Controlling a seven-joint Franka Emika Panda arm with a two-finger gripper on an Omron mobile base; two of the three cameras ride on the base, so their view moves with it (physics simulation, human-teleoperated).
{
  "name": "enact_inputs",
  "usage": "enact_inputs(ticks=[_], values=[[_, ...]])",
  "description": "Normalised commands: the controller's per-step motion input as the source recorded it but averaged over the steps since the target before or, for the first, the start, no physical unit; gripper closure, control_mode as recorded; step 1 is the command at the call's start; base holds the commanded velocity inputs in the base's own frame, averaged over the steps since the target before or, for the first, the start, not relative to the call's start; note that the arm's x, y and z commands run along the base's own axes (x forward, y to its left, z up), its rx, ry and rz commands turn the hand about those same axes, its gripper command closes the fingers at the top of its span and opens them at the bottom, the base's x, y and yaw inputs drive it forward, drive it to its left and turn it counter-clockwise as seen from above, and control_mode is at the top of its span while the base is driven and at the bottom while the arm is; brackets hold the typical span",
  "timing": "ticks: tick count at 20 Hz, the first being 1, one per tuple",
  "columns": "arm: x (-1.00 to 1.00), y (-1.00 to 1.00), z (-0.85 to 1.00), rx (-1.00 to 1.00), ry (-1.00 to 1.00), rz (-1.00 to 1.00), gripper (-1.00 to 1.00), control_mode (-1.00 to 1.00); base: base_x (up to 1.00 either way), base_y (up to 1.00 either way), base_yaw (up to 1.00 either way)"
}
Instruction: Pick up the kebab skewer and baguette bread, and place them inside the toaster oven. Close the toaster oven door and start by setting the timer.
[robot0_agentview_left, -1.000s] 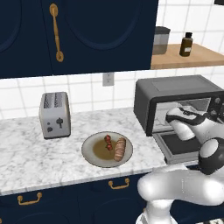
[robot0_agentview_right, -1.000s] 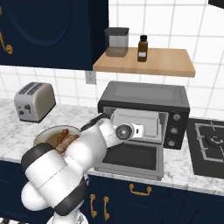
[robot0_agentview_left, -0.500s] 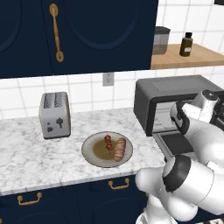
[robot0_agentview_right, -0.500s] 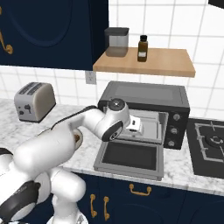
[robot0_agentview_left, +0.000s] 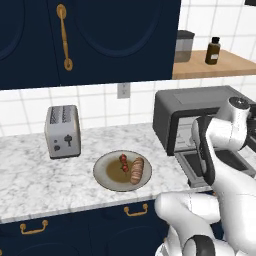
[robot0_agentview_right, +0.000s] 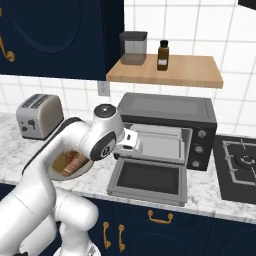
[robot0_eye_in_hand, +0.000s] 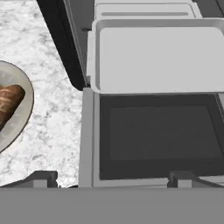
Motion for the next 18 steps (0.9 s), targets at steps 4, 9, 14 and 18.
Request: enact_inputs(ticks=[4, 9, 14, 18], values=[[0.0, 1.0, 0.0, 0.0, 0.13, -0.05, -1.0, -1.0, 0.0, 0.0, 0.0], [0.01, 1.0, -0.09, 0.03, 0.13, -0.2, -1.0, -1.0, 0.0, 0.0, 0.0], [0.0, 1.0, -0.33, 0.1, 0.15, -0.19, -1.0, -1.0, 0.0, 0.0, 0.0], [0.56, 0.97, -0.44, 0.05, 0.27, -0.02, -1.0, -1.0, 0.0, 0.0, 0.0]])
